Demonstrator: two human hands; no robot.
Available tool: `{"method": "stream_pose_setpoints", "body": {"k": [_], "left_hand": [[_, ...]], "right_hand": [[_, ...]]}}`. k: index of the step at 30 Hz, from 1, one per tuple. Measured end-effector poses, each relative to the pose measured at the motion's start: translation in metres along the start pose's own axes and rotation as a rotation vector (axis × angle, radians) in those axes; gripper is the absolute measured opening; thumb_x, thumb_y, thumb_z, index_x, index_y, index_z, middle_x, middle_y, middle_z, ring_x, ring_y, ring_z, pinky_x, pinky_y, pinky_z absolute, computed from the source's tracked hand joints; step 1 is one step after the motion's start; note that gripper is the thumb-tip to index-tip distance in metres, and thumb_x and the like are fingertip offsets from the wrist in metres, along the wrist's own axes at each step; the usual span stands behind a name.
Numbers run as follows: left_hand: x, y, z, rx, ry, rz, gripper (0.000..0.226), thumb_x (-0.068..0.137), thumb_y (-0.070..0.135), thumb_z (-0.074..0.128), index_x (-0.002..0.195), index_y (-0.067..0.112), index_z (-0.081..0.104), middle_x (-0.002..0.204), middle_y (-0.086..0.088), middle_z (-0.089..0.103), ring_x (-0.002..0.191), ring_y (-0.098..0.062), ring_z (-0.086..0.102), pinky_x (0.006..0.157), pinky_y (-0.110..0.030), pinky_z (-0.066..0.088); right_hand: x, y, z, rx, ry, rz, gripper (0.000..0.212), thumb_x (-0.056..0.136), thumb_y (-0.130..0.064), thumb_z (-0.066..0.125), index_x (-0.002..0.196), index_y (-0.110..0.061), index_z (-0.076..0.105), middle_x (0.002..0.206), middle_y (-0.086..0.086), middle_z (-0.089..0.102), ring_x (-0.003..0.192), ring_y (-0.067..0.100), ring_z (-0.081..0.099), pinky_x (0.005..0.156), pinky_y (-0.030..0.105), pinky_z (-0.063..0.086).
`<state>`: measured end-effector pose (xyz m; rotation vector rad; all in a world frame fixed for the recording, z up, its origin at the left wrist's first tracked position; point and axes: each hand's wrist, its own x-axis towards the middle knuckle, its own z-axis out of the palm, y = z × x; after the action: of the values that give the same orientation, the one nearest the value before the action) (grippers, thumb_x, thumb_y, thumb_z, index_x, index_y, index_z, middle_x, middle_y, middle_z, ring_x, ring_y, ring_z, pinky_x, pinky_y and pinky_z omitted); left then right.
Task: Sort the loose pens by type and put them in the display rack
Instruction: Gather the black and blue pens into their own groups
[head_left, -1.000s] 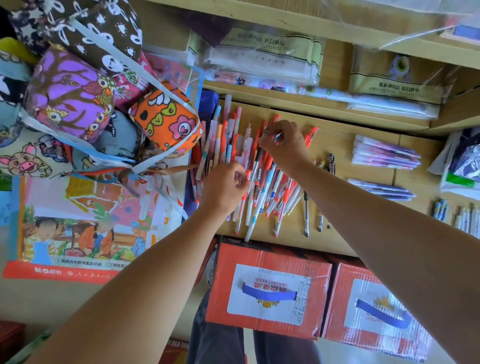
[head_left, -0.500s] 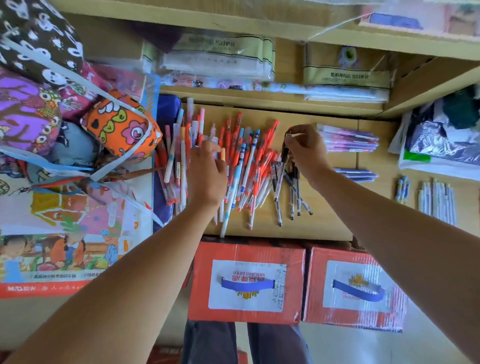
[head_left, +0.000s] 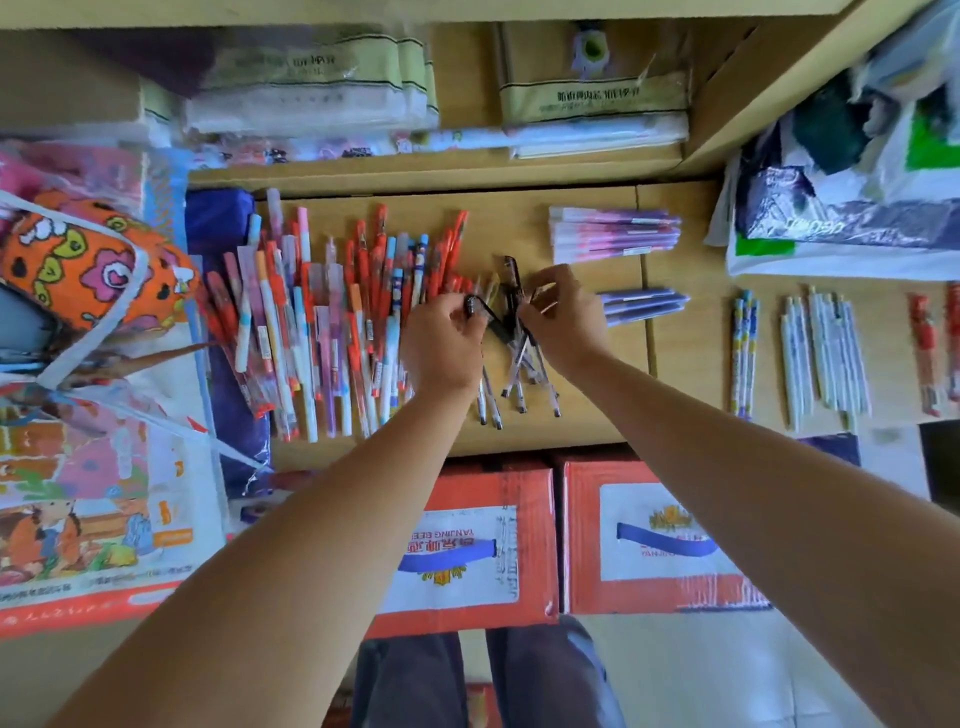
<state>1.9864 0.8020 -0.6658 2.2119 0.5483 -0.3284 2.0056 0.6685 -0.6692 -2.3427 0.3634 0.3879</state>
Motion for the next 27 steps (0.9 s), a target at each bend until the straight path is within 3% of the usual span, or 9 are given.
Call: {"method": "stream_pose_setpoints", "body": {"k": [3,5,8,12,16,18,20,23,27], "left_hand": [[-0.001,0.001,-0.002,0.070,0.023,0.012,0.038,0.092,0.027,0.063,0.126,0.010,0.059,0.092,0.000,0.065,0.078,-0.009,0.052,0.072,-0.022,0.038],[-0.001,-0.002,-0.003,0.092,0.009,0.039,0.039,0.092,0.026,0.063,0.127,0.010,0.057,0.094,0.000,0.065,0.079,-0.010,0.054,0.073,-0.025,0.042],[-0.002,-0.007,-0.003,0.124,-0.041,0.089,0.037,0.092,0.019,0.063,0.127,0.011,0.054,0.097,-0.001,0.065,0.084,-0.013,0.058,0.073,-0.022,0.041],[-0.008,-0.012,-0.006,0.165,-0.108,0.118,0.036,0.091,0.011,0.062,0.126,0.010,0.054,0.099,-0.001,0.064,0.085,-0.013,0.058,0.075,-0.024,0.046],[-0.008,-0.016,-0.007,0.080,-0.160,0.061,0.036,0.089,0.006,0.062,0.124,0.007,0.056,0.097,-0.003,0.064,0.088,-0.019,0.064,0.081,-0.030,0.052],[-0.008,-0.017,-0.005,-0.026,-0.194,0.028,0.036,0.089,0.003,0.060,0.125,0.004,0.055,0.100,-0.007,0.064,0.092,-0.025,0.065,0.084,-0.043,0.056],[-0.008,-0.018,-0.003,-0.075,-0.236,0.012,0.037,0.092,0.002,0.055,0.128,0.003,0.053,0.105,-0.011,0.065,0.096,-0.028,0.066,0.087,-0.047,0.055],[-0.007,-0.018,-0.003,-0.062,-0.280,0.060,0.036,0.095,0.001,0.047,0.129,0.005,0.055,0.109,-0.008,0.067,0.097,-0.022,0.066,0.088,-0.041,0.056],[-0.007,-0.018,-0.012,0.089,-0.291,0.219,0.038,0.094,-0.002,0.044,0.129,0.007,0.057,0.115,-0.005,0.066,0.106,-0.017,0.062,0.092,-0.027,0.049]], "right_hand": [[-0.012,0.009,0.000,-0.027,0.015,0.005,0.039,0.083,-0.006,0.064,0.119,-0.006,0.050,0.110,0.010,0.056,0.088,0.020,0.053,0.068,0.023,0.044],[-0.019,0.017,-0.001,-0.033,0.022,0.045,0.044,0.080,0.000,0.061,0.121,-0.003,0.045,0.116,0.013,0.050,0.085,0.019,0.048,0.059,0.011,0.036],[-0.025,0.026,-0.002,-0.037,0.016,0.135,0.040,0.081,0.003,0.059,0.119,-0.003,0.047,0.116,0.011,0.051,0.085,0.015,0.046,0.055,0.005,0.034],[-0.028,0.026,-0.001,-0.083,-0.018,0.168,0.018,0.088,-0.008,0.060,0.105,-0.004,0.061,0.100,0.007,0.063,0.085,0.016,0.054,0.067,0.020,0.039],[-0.024,0.013,0.003,-0.019,0.008,0.192,0.017,0.093,-0.018,0.059,0.106,-0.008,0.061,0.099,0.006,0.067,0.087,0.018,0.060,0.069,0.025,0.046],[-0.022,0.007,0.006,-0.038,-0.001,0.208,0.025,0.094,-0.027,0.057,0.107,-0.006,0.057,0.099,0.007,0.064,0.089,0.020,0.060,0.066,0.026,0.043],[-0.023,0.002,0.011,-0.097,-0.069,0.204,0.048,0.088,-0.042,0.063,0.114,-0.004,0.050,0.107,0.008,0.055,0.097,0.022,0.056,0.072,0.027,0.046],[-0.030,-0.004,0.018,-0.242,-0.147,0.167,0.085,0.073,-0.051,0.075,0.129,-0.001,0.035,0.125,0.012,0.040,0.113,0.025,0.045,0.099,0.034,0.044],[-0.030,-0.007,0.026,-0.281,-0.127,0.170,0.088,0.071,-0.048,0.077,0.128,-0.002,0.030,0.125,0.014,0.037,0.116,0.027,0.044,0.104,0.034,0.041]]}}
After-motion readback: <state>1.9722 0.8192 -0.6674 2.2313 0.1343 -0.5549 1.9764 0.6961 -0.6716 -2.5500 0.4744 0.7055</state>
